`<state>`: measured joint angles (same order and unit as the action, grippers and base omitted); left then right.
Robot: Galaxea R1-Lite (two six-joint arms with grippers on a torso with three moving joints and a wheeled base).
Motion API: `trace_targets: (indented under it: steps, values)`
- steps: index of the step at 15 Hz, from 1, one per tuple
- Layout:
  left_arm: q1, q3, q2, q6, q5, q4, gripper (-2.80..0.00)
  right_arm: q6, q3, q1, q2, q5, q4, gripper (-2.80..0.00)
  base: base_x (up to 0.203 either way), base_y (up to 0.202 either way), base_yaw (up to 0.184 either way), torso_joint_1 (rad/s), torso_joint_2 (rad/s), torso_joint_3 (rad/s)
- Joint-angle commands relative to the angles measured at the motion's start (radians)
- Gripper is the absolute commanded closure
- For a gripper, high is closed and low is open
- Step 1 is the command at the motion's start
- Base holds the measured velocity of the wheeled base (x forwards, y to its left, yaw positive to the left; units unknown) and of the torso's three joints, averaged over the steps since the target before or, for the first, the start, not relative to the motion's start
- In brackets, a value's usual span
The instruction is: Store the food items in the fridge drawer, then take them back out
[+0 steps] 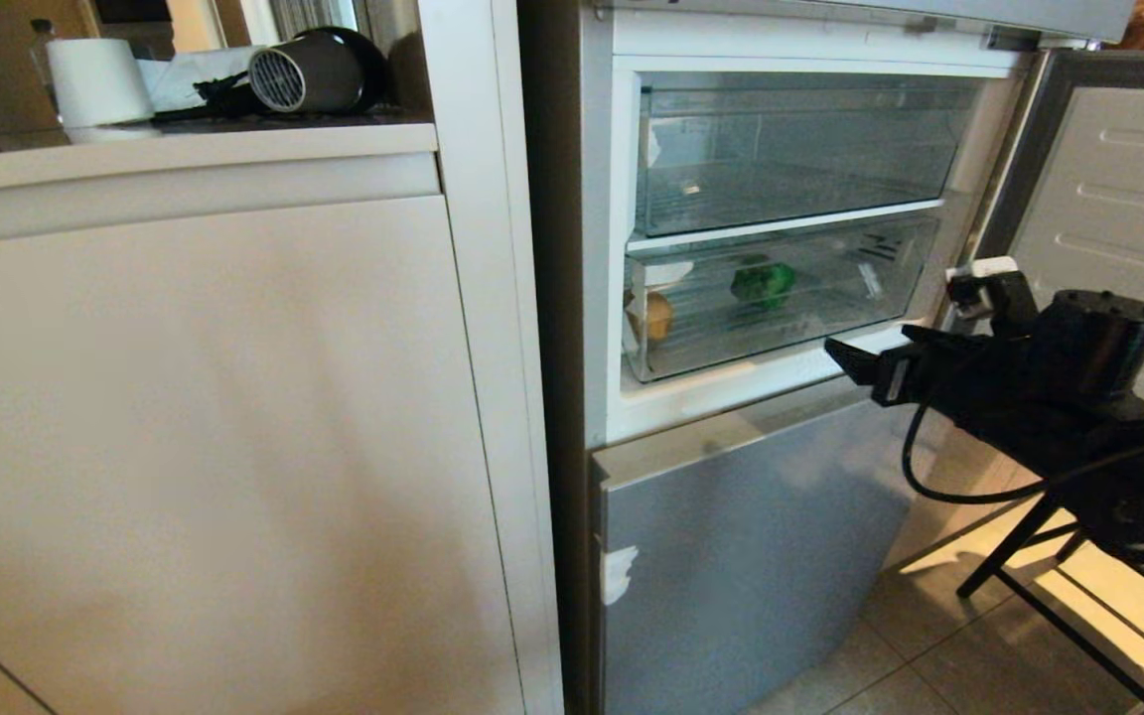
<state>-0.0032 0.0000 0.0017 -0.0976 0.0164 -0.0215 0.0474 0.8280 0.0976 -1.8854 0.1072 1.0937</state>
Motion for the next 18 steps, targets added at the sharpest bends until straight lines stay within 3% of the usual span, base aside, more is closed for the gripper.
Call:
trace_targets:
  steps: [1, 6, 18]
  values:
    - [0.000, 0.011, 0.000, -0.001, 0.000, -0.001, 0.00, 0.002, 0.022, 0.043, -0.078, 0.002, 0.067, -2.80, 0.000, 0.000, 0.000, 0.000, 0.00, 0.000]
    - [0.000, 0.011, 0.000, -0.001, 0.000, 0.000, 0.00, 0.016, 0.135, 0.121, -0.145, -0.026, 0.094, -2.80, 0.000, 0.000, 0.000, 0.000, 0.00, 0.000]
    - [0.000, 0.011, 0.000, -0.001, 0.000, 0.000, 0.00, 0.077, 0.201, 0.105, -0.143, -0.032, 0.098, -2.80, 0.000, 0.000, 0.000, 0.000, 0.00, 0.000]
